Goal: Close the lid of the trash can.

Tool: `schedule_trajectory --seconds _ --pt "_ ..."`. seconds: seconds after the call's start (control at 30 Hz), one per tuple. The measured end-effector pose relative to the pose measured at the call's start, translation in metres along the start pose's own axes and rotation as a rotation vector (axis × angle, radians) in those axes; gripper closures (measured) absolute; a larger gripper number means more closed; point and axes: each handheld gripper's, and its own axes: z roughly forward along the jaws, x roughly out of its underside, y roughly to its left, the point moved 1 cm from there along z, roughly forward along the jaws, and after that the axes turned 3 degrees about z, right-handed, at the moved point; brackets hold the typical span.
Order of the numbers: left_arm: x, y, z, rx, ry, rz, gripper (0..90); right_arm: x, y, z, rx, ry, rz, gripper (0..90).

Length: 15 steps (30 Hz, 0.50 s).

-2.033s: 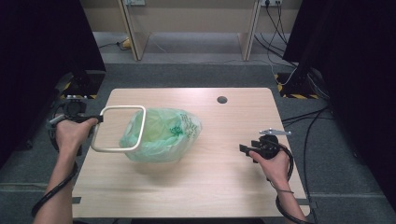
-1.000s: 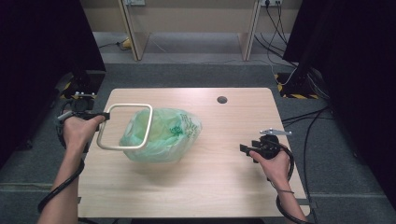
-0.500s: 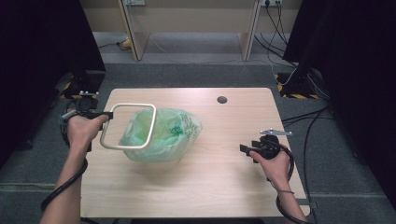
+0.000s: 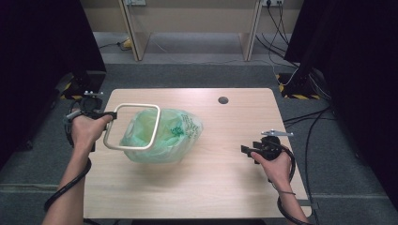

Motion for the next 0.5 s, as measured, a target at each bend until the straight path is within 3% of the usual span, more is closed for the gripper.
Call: schedule_trajectory --seconds 0.5 --pt "-0.005 -0.012 0.004 0.010 0.004 0.022 81.5 0.001 0.000 0.000 -0.003 0.002 0.001 35.3"
